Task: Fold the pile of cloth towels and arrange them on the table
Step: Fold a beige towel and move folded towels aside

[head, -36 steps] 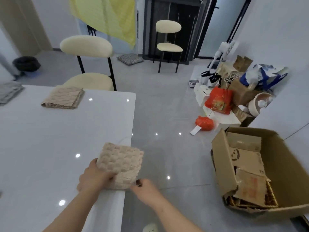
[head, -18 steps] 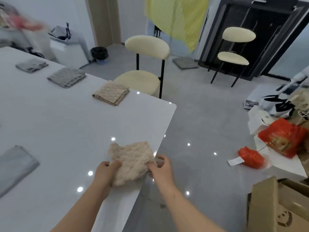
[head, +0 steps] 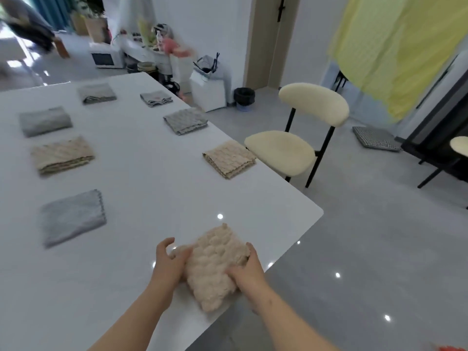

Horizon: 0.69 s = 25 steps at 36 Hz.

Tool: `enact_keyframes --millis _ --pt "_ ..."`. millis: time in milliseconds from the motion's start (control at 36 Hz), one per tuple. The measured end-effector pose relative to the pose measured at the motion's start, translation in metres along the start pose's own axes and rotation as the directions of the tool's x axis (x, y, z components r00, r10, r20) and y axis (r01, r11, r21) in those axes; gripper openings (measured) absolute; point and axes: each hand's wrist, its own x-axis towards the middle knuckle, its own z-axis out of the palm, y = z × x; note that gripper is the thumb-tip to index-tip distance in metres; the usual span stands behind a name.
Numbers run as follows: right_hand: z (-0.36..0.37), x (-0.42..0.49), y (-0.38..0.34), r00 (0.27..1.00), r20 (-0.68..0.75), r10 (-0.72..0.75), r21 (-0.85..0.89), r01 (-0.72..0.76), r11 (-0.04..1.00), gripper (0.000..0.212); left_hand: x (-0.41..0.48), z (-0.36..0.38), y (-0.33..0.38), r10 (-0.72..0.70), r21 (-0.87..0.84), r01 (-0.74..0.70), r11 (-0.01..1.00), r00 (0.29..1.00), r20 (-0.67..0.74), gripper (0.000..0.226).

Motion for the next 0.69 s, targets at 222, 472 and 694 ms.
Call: enact_keyframes --millis 222,472,694 --pt "-0.026 0.027 -0.023 0.999 0.021 -0.049 0.021 0.048 0.999 0.086 0.008 0.010 -0.009 -0.010 -0.066 -0.005 0.998 0.972 -0.237 0.027" --pt "-0.019 0.038 -0.034 0.971 0.227 -0.078 -0.297 0.145 0.944 0.037 0.017 0.016 -0.022 -0.055 -0.166 -0.017 0.986 0.906 -0.420 0.017" --pt "-0.010 0.059 -0.046 0.960 0.198 -0.198 -0.358 0.259 0.897 0.017 0.006 -0.003 -0.013 0.134 0.148 -0.101 0.984 0.962 -0.239 0.027"
